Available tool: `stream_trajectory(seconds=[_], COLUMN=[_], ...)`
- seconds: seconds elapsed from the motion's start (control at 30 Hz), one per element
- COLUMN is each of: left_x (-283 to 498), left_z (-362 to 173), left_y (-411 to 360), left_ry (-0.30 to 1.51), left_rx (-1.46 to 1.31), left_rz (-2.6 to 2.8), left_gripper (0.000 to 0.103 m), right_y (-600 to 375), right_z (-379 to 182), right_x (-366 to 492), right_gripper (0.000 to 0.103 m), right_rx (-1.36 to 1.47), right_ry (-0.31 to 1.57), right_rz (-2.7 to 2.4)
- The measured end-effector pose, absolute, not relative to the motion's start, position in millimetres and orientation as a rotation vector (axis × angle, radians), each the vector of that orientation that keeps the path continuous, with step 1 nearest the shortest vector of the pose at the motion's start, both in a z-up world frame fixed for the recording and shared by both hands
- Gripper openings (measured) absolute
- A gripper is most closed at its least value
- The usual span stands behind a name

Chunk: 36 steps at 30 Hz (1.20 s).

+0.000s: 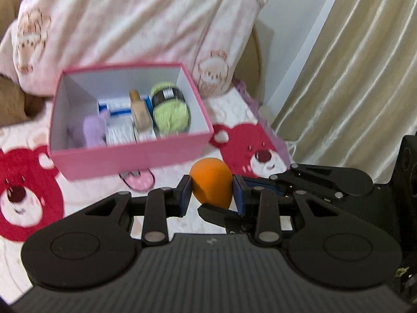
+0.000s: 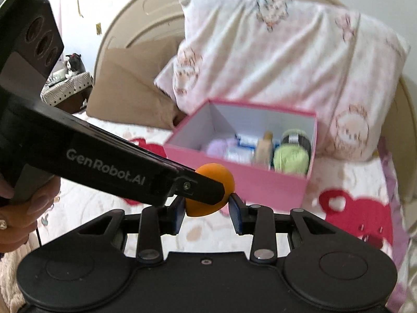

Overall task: Organize objects
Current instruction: 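Carry the orange sponge with the left tool and lower it into the box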

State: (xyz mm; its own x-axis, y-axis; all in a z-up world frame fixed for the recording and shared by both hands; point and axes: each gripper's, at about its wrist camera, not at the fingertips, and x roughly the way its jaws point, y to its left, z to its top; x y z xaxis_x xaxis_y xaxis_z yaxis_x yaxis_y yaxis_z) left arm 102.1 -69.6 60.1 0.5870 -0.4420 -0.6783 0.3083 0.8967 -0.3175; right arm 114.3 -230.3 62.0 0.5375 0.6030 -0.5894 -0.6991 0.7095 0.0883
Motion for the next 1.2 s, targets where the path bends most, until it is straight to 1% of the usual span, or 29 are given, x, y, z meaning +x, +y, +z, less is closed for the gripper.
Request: stream_trajectory(seconds=[0.1, 0.33, 0.43, 0.57, 0.77, 1.0, 1.2], left_x=[112.5, 143.0, 160.0, 187.8, 244.6, 307.6, 342.9], left_z=[80.2, 114.6, 124.3, 123.6, 81.5, 12.9, -32.3], left_y=[-62.9, -45.1, -34.9, -23.6, -6.8, 8.1, 11.7], left_ry=[0.832, 0.818, 0.796, 0.776, 0.817, 0.906, 0.942], left_rx=[-0.168, -0.192, -0.226, -0.258, -0.345, -0.452, -0.501], left_rz=[-0.427, -0.447, -0.444, -0.414, -0.352, -0.298, -0.248], left_gripper=[0.033, 0.032, 0.032, 0.032, 0.032, 0.032, 0.032], right_y=[-218.7, -193.6, -182.4, -169.2, -143.1, -113.7, -104.2], right_z=[82.8, 128.1, 140.2, 139.0, 101.7, 38.8, -3.2], right_x=[126.5, 165.9, 182.2, 210.6, 261.8, 321.0, 357.8], right_gripper=[0.041, 0.041, 0.041, 0.041, 0.041, 0.041, 0.041], right_rx=[-0.168, -0.206, -0.215, -0.191, -0.203, -0.182, -0.114], right_ry=[0.650, 0.753, 0.743, 0.719, 0.724, 0.826, 0.896], right_rz=[0.779, 0.779, 0.772, 0.775, 0.789, 0.747, 0.721])
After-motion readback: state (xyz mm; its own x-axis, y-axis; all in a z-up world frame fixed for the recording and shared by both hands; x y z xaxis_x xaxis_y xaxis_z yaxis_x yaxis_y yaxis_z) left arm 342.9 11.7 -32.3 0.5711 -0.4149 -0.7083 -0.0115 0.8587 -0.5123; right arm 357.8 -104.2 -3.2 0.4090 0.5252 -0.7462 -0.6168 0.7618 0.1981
